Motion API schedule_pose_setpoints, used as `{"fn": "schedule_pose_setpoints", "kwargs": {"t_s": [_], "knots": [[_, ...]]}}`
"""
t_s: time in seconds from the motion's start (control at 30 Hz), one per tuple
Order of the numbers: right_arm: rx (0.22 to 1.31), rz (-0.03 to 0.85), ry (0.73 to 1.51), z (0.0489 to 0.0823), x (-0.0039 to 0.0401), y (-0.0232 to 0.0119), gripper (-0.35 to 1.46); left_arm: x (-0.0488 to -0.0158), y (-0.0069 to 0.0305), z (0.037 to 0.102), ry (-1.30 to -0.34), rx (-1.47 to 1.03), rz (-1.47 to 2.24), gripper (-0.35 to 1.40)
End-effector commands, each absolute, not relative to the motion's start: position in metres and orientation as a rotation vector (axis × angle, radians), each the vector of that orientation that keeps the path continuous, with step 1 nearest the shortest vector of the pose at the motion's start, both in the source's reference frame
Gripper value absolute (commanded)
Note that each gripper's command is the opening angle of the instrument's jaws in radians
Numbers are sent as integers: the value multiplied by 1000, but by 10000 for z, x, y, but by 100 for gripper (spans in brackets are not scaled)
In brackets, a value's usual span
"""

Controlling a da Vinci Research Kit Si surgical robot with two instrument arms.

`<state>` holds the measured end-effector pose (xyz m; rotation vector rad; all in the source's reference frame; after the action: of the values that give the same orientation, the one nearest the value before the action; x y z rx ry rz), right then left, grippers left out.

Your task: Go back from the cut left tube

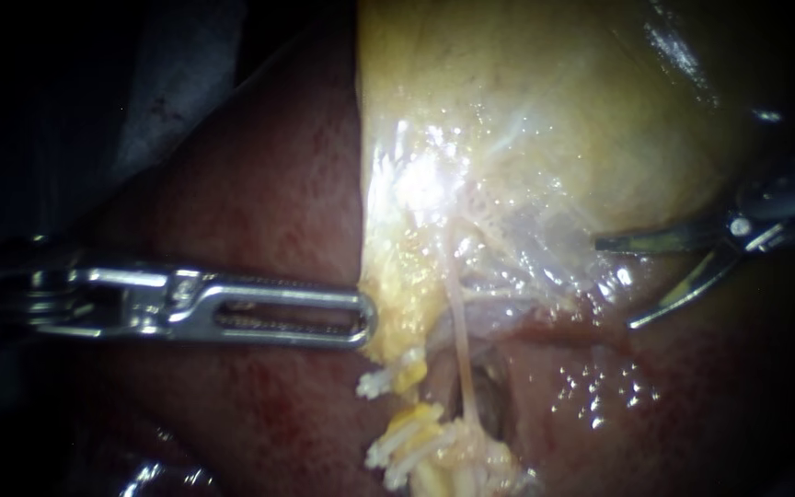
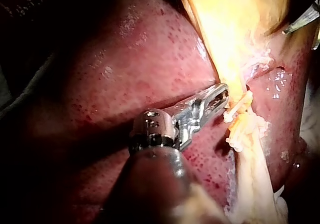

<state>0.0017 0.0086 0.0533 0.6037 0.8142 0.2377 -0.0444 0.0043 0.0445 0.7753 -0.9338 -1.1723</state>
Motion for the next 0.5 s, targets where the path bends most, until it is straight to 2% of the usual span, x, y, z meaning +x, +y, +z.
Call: {"fn": "schedule_pose_setpoints", "kwargs": {"t_s": [0.03, 0.23, 0.5], "knots": [[604, 237, 814, 533, 17, 86, 74, -447, 41, 447, -933, 776, -1168, -35], [604, 237, 814, 533, 17, 86, 74, -460, 36, 458, -931, 779, -1158, -35], [604, 237, 814, 533, 17, 85, 74, -460, 37, 457, -931, 780, -1158, -35]]}}
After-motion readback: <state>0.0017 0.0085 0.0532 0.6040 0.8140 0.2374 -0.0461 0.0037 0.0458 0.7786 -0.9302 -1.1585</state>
